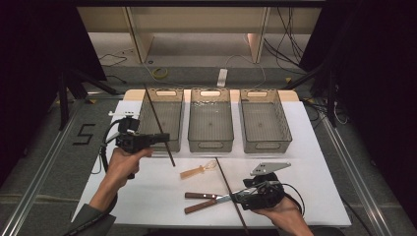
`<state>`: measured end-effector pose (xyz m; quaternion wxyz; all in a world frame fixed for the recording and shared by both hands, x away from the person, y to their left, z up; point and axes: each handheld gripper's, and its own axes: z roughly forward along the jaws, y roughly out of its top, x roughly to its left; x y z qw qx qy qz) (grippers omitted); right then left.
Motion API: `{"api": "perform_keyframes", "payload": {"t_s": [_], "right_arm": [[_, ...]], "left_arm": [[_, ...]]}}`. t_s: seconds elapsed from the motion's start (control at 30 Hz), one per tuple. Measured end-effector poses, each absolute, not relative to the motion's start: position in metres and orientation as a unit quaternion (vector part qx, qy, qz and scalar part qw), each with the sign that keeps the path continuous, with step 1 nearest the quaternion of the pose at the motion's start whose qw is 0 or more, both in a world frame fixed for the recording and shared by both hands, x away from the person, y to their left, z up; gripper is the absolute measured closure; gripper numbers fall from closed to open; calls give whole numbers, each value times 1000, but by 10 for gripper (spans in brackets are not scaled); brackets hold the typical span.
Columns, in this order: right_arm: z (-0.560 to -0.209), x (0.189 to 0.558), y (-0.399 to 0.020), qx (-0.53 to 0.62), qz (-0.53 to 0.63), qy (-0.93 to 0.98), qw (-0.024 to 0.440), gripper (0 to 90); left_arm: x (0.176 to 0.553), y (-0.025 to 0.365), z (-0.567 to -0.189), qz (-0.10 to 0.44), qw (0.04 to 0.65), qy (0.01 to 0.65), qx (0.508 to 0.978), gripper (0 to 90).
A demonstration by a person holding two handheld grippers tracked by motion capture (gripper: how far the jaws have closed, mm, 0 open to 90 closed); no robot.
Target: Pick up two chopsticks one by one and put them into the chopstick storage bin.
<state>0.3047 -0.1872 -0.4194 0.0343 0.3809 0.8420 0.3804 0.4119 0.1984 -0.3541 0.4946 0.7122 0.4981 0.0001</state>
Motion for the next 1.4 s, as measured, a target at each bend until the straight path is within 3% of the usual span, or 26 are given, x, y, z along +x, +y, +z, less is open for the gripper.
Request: {"api": "perform_keyframes", "payload": {"t_s": [0.53, 0.9, 1.4], "right_arm": [[-427, 299, -180, 369, 374, 851, 17, 275], [-428, 298, -180, 365, 376, 852, 15, 275], [-430, 297, -177, 363, 369, 855, 17, 276]], "left_arm": [[475, 213, -327, 52, 453, 540, 708, 840], [509, 209, -347, 66, 412, 576, 703, 839], [523, 197, -364, 73, 382, 585, 712, 836]]}}
